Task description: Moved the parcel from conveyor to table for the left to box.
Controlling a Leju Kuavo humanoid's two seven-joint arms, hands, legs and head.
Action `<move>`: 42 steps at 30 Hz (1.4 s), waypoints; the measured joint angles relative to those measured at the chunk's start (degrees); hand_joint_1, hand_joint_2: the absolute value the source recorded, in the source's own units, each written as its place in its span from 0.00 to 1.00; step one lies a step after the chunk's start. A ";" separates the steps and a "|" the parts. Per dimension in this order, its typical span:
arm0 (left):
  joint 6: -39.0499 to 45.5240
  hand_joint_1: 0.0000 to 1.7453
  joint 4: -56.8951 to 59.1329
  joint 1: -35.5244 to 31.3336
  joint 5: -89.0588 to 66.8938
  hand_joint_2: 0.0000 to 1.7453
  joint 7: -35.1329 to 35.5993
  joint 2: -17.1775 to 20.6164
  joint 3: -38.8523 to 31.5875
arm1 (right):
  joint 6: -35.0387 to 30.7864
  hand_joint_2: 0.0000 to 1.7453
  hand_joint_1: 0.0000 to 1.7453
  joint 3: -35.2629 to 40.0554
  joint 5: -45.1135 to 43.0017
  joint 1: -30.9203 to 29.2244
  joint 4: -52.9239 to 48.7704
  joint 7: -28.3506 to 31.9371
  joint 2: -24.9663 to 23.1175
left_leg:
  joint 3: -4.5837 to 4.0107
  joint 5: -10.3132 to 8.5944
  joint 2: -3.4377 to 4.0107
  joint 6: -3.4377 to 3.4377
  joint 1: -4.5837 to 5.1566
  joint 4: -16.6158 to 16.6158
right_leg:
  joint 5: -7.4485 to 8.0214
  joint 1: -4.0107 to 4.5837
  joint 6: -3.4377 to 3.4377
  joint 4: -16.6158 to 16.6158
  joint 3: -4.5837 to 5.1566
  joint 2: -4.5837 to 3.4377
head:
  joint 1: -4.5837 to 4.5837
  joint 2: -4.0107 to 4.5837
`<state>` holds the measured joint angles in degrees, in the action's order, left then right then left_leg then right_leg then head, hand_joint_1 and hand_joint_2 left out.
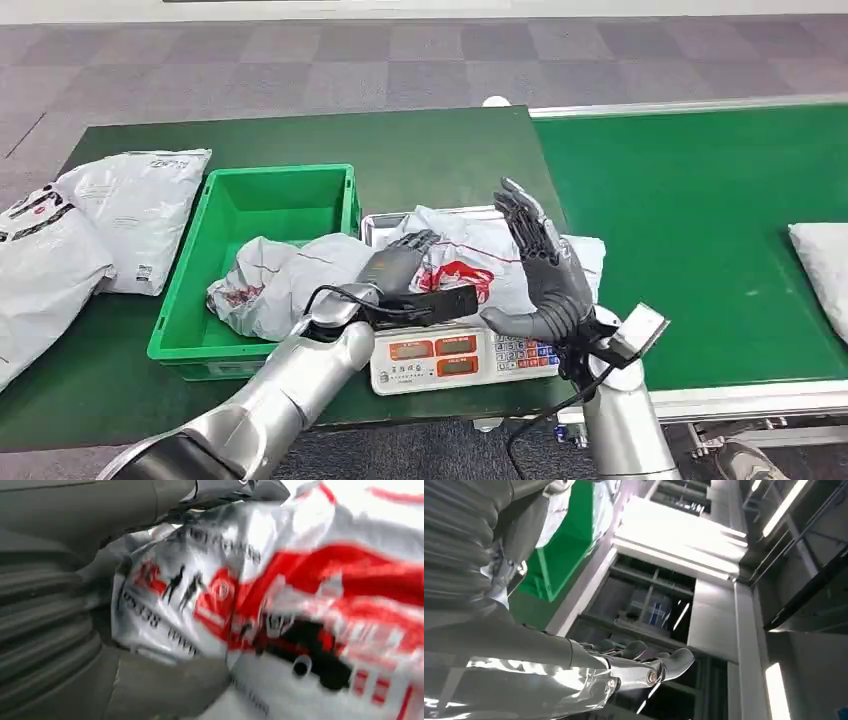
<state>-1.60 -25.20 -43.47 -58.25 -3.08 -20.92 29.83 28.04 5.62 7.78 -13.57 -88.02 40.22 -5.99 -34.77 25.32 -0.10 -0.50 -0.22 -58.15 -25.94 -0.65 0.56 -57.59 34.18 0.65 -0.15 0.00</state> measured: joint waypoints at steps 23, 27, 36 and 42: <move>2.03 1.00 0.94 1.20 4.24 1.00 -5.72 0.09 0.04 | -2.16 1.00 0.00 -3.69 -1.77 0.12 1.79 -0.02 -1.25 | 0.05 0.00 0.00 0.00 0.00 0.00 | 0.00 0.00 0.00 0.00 -0.06 0.00 | 0.00 0.00; 2.06 1.00 0.94 1.22 4.24 1.00 -5.72 0.09 0.04 | -2.16 1.00 0.00 -3.80 -1.77 0.17 1.81 0.00 -1.25 | 0.06 0.00 0.01 0.00 0.00 0.00 | 0.00 0.00 0.00 0.00 -0.06 -0.01 | 0.00 0.02; 5.59 1.00 0.13 2.24 7.25 1.00 -10.83 0.46 -0.19 | -2.03 1.00 0.00 -3.91 -2.30 0.27 1.90 -0.41 -1.25 | 0.05 0.00 0.01 0.00 0.00 0.00 | 0.00 0.00 0.00 0.00 -0.05 -0.01 | 0.00 0.00; 29.13 1.00 -6.63 6.35 6.36 1.00 -17.01 2.43 -2.36 | -2.01 1.00 0.00 -3.91 -2.76 0.42 1.90 -1.33 -1.36 | -0.04 0.00 0.05 0.00 0.00 0.00 | 0.00 0.01 0.00 -0.01 0.06 -0.06 | -0.02 0.00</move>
<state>27.54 -31.83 -37.12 -51.89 -20.09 -18.49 27.47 26.03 1.70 5.03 -13.15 -86.12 38.88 -7.34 -34.81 25.32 -0.05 -0.50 -0.22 -58.14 -25.94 -0.64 0.56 -57.60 34.25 0.59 -0.17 0.00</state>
